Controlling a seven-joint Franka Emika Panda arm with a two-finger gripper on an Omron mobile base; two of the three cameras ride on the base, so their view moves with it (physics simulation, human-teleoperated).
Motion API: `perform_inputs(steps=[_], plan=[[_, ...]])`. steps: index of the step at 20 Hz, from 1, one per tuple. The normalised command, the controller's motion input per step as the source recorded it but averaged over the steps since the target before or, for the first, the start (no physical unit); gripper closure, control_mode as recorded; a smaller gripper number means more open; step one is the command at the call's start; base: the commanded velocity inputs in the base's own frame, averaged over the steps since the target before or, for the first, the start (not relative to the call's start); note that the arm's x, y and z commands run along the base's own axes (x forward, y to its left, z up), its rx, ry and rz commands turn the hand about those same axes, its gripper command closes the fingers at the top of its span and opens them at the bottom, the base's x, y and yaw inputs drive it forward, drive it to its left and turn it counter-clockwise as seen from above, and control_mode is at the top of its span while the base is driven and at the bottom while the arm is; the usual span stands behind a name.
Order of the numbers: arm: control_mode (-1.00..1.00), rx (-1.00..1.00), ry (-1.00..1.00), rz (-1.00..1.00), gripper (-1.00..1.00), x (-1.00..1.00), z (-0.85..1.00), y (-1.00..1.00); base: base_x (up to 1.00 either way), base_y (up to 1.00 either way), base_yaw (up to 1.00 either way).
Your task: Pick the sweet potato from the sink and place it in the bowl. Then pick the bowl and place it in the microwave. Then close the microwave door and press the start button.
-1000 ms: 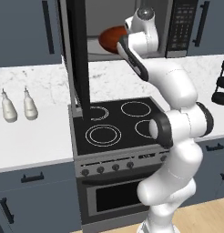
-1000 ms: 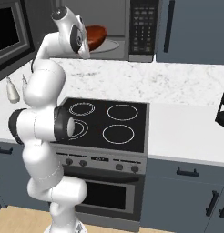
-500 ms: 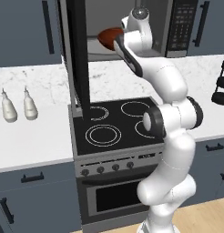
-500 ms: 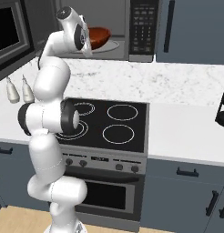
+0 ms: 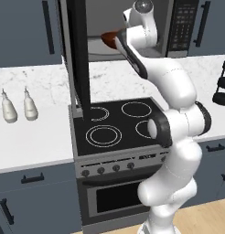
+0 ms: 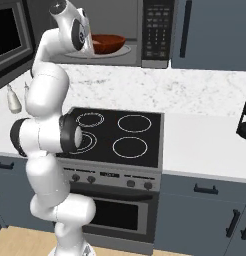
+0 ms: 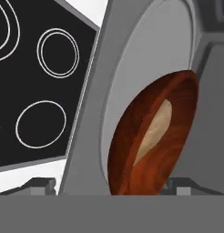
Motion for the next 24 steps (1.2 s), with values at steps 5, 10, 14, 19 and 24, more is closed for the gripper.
perform_inputs(steps=[5,10,14,19,24], plan=[[-1.00,0.01,-0.19,0.04,-1.00,-1.00,-0.12,0.17,0.00,0.00,0.00],[-1.00,0.00,-0.13,0.01,-1.00,-1.00,-0.27,0.33,0.00,0.00,0.00],[-1.00,0.01,-0.05,0.00,-1.00,-1.00,-0.12,0.27,0.00,0.00,0.00],[-1.00,0.06,0.17,0.00,-1.00,-1.00,0.00,0.10,0.00,0.00,0.00],[-1.00,0.04,0.08,0.00,-1.00,-1.00,0.00,0.26,0.00,0.00,0.00]])
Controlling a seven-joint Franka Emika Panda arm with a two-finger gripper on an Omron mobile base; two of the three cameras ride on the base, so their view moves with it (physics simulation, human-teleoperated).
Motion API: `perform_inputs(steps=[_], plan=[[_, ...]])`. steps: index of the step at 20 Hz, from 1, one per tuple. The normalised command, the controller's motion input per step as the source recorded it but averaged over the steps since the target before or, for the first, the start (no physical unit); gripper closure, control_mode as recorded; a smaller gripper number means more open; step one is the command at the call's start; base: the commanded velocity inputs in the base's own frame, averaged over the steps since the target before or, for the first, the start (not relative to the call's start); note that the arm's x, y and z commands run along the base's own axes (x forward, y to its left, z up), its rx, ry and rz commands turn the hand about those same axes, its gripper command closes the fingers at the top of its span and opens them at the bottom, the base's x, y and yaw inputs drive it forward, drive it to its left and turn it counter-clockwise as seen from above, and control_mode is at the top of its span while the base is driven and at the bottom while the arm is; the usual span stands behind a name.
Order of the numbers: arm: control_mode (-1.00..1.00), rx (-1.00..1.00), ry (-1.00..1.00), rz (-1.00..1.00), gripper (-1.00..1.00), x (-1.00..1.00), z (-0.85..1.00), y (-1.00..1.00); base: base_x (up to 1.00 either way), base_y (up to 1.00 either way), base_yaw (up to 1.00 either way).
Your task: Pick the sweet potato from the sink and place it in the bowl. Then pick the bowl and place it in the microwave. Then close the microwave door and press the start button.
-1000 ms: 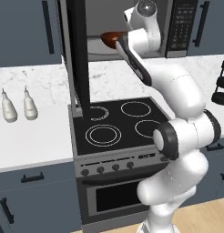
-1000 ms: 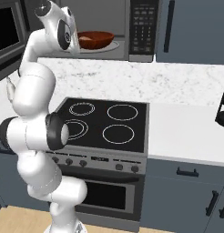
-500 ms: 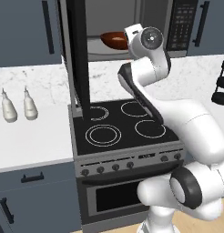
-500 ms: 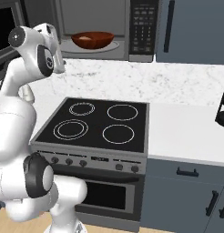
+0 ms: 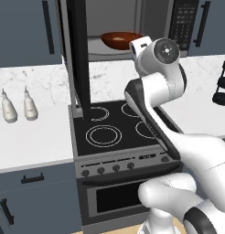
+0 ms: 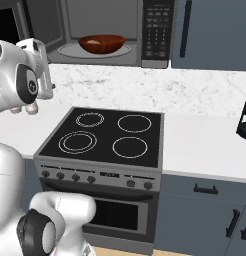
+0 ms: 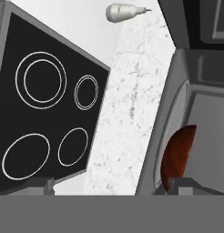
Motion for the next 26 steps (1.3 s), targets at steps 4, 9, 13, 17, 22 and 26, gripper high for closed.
perform_inputs(steps=[4,9,13,17,22,26], plan=[[-1.00,0.00,-0.04,-0.01,-1.00,-1.00,0.00,0.60,0.00,0.00,0.00],[-1.00,0.00,-0.07,-0.06,-1.00,-1.00,0.00,0.27,0.00,0.00,0.00],[-1.00,0.02,-0.04,-0.08,-1.00,-1.00,0.00,0.16,0.00,0.00,0.00],[-1.00,0.08,-0.05,-0.10,-1.00,-1.00,0.00,0.10,0.00,0.00,0.00],[-1.00,0.09,-0.04,-0.11,-1.00,-1.00,0.00,0.26,0.00,0.00,0.00],[-1.00,0.06,-0.02,-0.12,-1.00,-1.00,0.00,0.69,0.00,0.00,0.00]])
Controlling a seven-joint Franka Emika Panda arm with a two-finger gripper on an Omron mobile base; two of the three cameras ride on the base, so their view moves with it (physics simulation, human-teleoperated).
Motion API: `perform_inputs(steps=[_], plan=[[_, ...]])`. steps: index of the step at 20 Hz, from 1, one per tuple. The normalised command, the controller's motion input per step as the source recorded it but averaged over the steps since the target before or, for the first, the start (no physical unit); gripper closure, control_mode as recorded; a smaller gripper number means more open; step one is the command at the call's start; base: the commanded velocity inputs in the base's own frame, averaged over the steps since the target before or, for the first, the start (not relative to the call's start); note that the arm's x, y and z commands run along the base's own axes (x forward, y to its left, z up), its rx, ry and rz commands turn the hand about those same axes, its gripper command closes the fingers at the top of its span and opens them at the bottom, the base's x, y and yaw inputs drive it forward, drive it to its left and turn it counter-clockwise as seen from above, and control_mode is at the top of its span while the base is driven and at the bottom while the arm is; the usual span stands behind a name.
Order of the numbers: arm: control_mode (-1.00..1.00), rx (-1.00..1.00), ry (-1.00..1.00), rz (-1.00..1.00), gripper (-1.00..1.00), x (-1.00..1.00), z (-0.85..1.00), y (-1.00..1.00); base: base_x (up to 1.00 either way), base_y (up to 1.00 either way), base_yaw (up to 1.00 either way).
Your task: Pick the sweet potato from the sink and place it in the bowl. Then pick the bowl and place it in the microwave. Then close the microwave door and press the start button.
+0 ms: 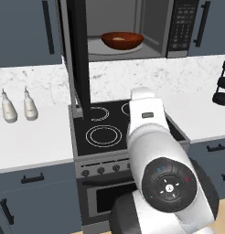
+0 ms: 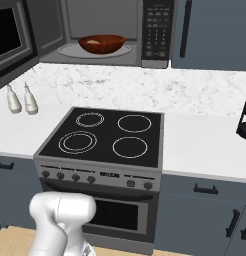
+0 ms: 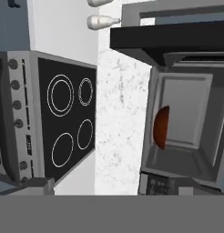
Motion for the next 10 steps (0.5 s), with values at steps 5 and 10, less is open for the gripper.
perform_inputs(steps=[5,10], plan=[[-1.00,0.01,-0.04,-0.14,-1.00,-0.65,-0.03,0.96,0.00,0.00,0.00],[-1.00,-0.03,-0.06,-0.16,-1.00,0.52,-0.13,1.00,0.00,0.00,0.00]])
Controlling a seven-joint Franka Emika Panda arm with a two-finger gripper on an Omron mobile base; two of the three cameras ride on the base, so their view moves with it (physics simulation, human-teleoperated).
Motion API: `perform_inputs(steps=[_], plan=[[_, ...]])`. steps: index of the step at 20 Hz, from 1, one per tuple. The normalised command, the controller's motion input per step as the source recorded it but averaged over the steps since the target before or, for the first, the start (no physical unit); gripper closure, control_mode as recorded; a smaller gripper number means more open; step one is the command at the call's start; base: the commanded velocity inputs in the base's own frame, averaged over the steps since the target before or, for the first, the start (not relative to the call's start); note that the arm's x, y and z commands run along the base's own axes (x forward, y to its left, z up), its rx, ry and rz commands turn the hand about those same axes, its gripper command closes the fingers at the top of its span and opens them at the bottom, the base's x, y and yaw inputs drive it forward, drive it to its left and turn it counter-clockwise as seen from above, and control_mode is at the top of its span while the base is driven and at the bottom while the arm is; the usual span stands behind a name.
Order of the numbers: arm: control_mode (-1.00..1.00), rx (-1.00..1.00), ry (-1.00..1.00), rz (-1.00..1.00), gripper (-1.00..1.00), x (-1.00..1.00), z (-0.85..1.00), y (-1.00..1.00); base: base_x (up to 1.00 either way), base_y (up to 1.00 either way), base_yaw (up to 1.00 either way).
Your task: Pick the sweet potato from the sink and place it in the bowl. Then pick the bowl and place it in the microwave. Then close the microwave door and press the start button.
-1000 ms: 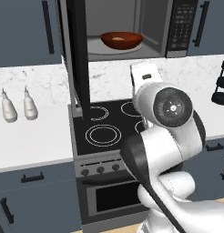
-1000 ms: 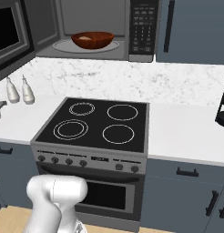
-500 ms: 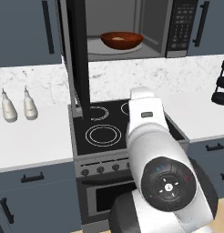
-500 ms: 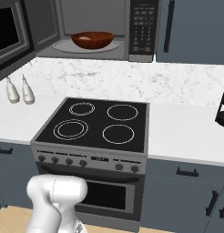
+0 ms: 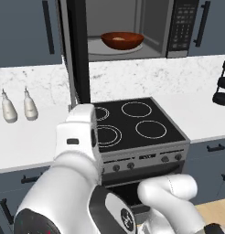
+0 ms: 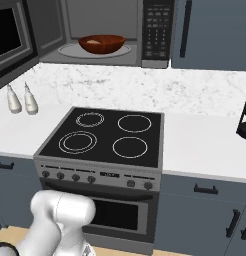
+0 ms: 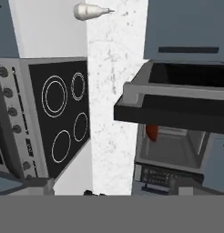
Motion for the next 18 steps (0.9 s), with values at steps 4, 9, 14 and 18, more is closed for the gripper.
perform_inputs(steps=[4,9,14,18], plan=[[-1.00,-0.08,-0.01,-0.25,-1.00,1.00,-0.23,0.92,0.00,0.00,0.00],[-1.00,-0.02,0.01,-0.29,-1.00,1.00,-0.36,0.45,0.00,0.00,0.00],[-1.00,0.00,-0.01,-0.23,-1.00,0.98,-0.05,-0.09,0.00,0.00,0.00],[-1.00,0.00,-0.09,-0.12,-1.00,0.48,0.05,-0.69,0.00,0.00,0.00]])
